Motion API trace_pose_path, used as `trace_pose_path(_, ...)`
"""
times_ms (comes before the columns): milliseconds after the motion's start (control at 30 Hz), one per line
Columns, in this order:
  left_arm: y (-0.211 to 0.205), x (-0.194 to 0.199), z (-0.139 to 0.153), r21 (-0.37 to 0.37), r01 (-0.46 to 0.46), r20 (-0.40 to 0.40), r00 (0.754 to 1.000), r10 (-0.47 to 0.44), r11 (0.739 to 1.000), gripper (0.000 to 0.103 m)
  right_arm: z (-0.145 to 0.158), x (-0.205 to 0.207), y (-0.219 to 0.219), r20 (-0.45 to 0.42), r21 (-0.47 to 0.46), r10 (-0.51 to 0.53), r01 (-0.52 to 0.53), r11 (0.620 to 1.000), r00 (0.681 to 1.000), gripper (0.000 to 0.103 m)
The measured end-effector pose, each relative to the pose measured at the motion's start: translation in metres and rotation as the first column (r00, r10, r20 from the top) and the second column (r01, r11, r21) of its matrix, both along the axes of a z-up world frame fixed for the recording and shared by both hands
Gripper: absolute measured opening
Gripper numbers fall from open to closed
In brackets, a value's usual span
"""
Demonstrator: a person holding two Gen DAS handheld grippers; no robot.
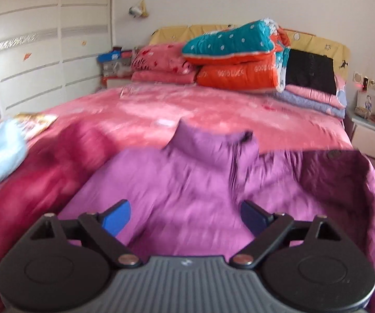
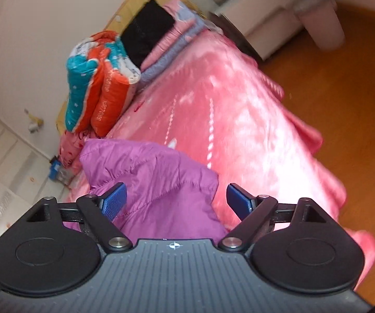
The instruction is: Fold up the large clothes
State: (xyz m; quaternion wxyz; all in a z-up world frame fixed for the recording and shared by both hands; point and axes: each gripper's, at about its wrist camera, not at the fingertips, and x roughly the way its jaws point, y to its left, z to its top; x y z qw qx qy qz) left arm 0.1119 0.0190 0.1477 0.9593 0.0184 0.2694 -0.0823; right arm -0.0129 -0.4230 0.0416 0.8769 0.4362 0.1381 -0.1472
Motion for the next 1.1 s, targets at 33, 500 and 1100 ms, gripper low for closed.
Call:
trace_pose_path(33, 0.008, -0.015, -0.002, 0.000, 0.001, -0.016, 1.000, -0.001, 1.000, 0.091, 0.004, -0.003, 0.000, -0.010, -0.030, -0.004, 0.004, 1.000, 1.000, 0.103)
trace_pose_path(500, 0.058, -0.147, -0.056, -0.095, 0.060, -0.174, 0.982, -0.076, 0.994, 0.086, 0.037, -0.085, 0.015, -0.025, -0.329, -0.013, 0.004, 0.944, 1.000, 0.103)
trace_pose_path(1100, 0.095, -0.254, -0.042, -0.217, 0.105, -0.176, 0.974, -0.144, 0.971, 0.086, 0.059, -0.170, 0.224, -0.210, -0.598, 0.503, -0.517, 0.613, 0.839, 0.103)
